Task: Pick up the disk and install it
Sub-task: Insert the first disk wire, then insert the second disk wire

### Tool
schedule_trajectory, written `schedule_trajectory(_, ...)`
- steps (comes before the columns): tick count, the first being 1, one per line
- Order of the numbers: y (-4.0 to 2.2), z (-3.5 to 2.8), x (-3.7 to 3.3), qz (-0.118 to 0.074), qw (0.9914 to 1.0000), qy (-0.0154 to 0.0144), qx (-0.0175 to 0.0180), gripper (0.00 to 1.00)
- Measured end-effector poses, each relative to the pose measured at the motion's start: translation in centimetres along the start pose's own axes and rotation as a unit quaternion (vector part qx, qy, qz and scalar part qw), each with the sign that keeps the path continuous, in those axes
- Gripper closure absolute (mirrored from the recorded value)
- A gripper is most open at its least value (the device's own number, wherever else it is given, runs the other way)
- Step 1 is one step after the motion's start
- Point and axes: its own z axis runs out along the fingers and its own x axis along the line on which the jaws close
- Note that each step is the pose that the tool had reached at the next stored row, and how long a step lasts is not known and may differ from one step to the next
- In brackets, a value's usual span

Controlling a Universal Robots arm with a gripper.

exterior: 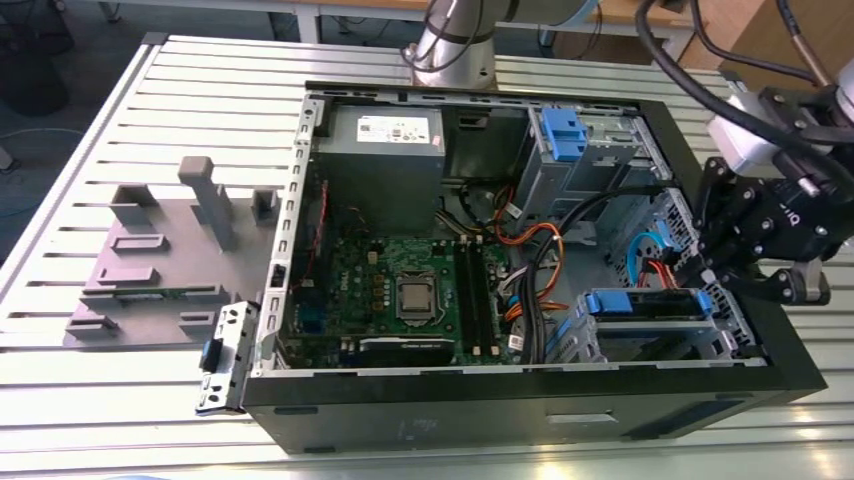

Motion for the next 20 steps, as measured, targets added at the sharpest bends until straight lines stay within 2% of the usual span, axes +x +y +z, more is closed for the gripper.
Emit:
schedule_trajectory(3,0.02,-0.76,-0.03,0.0,1.0,-0.0004,0.0,0.89)
schedule_trajectory(9,0.07,-1.64,-0.06,0.0,1.0,-0.0017,0.0,0.89)
schedule_trajectory(20,0.07,-1.67,-0.06,0.0,1.0,-0.0022,0.0,0.89)
